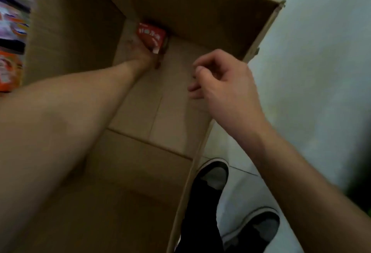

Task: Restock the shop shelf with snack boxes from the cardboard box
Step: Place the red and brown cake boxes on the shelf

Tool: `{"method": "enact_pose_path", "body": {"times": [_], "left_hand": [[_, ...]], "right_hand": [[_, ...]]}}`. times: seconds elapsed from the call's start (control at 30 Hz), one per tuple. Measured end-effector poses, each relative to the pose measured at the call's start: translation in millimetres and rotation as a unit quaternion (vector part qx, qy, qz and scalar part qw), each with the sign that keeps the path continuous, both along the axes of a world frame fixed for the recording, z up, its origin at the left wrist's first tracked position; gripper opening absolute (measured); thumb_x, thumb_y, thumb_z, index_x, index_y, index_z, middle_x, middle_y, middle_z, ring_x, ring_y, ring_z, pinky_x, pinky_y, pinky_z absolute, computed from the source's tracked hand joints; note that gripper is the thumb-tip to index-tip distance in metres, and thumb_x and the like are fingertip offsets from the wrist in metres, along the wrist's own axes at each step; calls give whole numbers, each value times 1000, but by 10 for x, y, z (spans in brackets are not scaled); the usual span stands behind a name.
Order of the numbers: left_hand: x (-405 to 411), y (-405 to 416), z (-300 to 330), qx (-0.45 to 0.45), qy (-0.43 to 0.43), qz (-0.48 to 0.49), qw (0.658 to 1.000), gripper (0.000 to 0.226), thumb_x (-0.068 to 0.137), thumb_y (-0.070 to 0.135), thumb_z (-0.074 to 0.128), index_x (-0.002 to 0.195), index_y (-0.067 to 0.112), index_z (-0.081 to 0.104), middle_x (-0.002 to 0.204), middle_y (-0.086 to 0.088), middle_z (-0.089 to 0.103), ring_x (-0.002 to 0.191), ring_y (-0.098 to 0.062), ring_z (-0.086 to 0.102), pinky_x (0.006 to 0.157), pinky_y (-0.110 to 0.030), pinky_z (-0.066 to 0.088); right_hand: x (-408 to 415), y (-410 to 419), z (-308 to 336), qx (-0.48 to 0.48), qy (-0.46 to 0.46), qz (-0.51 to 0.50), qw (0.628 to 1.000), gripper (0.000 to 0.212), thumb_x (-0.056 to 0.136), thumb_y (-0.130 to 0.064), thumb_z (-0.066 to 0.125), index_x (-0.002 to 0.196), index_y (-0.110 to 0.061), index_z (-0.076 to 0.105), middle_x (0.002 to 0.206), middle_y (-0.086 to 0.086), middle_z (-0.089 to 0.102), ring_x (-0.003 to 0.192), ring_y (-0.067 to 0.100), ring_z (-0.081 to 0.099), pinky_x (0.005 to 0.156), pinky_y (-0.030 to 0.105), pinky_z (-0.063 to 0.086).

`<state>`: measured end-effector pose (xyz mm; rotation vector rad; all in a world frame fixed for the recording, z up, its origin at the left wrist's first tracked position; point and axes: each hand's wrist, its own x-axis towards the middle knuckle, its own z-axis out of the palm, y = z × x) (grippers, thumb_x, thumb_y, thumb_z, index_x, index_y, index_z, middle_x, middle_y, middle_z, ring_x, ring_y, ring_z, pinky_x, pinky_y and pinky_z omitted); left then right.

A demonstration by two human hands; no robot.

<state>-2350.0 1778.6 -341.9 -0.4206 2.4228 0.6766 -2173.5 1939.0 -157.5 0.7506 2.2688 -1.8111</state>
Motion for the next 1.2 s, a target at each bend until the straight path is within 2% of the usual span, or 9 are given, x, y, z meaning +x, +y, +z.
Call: {"method": "enact_pose_path", "body": {"times": [0.13,0.27,0.37,0.43,0.6,0.77,0.9,1.07,1.2], "left_hand": [[533,-7,797,102,-31,131,986,76,71,16,85,133,11,39,133,-9,56,115,-26,59,94,-42,54],[995,-27,2083,149,-18,204,967,58,71,20,85,102,17,37,108,-5,58,93,-22,60,82,-38,53],[1188,109,3185,177,25,203,963,60,68,21,88,98,18,37,97,1,57,78,-9,57,66,-8,47],[1334,271,3872,204,36,167,964,58,67,26,88,94,25,37,92,6,55,74,-5,55,57,-4,41],[1467,462,5119,278,-66,-42,957,43,73,37,82,92,36,44,110,7,53,94,0,58,82,-22,49],[1206,442,6248,356,-47,-75,930,47,75,19,82,107,30,49,111,8,65,102,-6,65,100,-39,50],[1181,659,7149,410,-47,-147,899,71,65,29,81,126,38,46,120,8,63,104,-8,66,94,-30,52],[1348,906,8003,445,-37,-199,873,60,76,28,74,125,51,46,119,18,61,102,1,64,80,-13,50],[1523,1047,8473,459,-29,-224,859,56,77,32,70,124,53,47,121,16,60,99,-1,63,79,-16,51]], "right_hand": [[-91,-33,178,30,-88,11,996,13,93,-24,54,97,-27,66,86,-11,66,83,9,67,78,41,59],[23,7,779,-22,-175,14,984,14,92,-37,59,104,-33,64,97,-17,66,93,3,65,83,30,55],[70,-2,1511,-113,-176,2,978,55,75,-63,65,124,-40,55,114,-22,61,107,-2,60,88,25,51],[32,-33,2016,-168,-177,-23,969,78,65,-66,68,135,-40,46,124,-15,60,113,5,60,92,33,52],[-54,238,3191,-245,-117,-147,951,50,78,-24,79,121,-25,53,112,5,72,96,18,72,75,34,58],[57,770,4380,-289,-95,-131,944,61,72,-32,82,126,-18,56,113,9,73,93,27,72,73,41,59],[277,967,5231,-297,-63,-134,943,62,70,-34,75,126,-15,56,112,11,73,88,26,72,66,37,59],[636,1058,6059,-307,-21,-149,940,58,74,-40,69,127,-19,55,115,13,71,88,25,71,70,38,58],[898,1127,6524,-299,13,-177,938,64,73,-46,65,130,-19,55,119,14,70,97,29,68,79,43,55]]}}
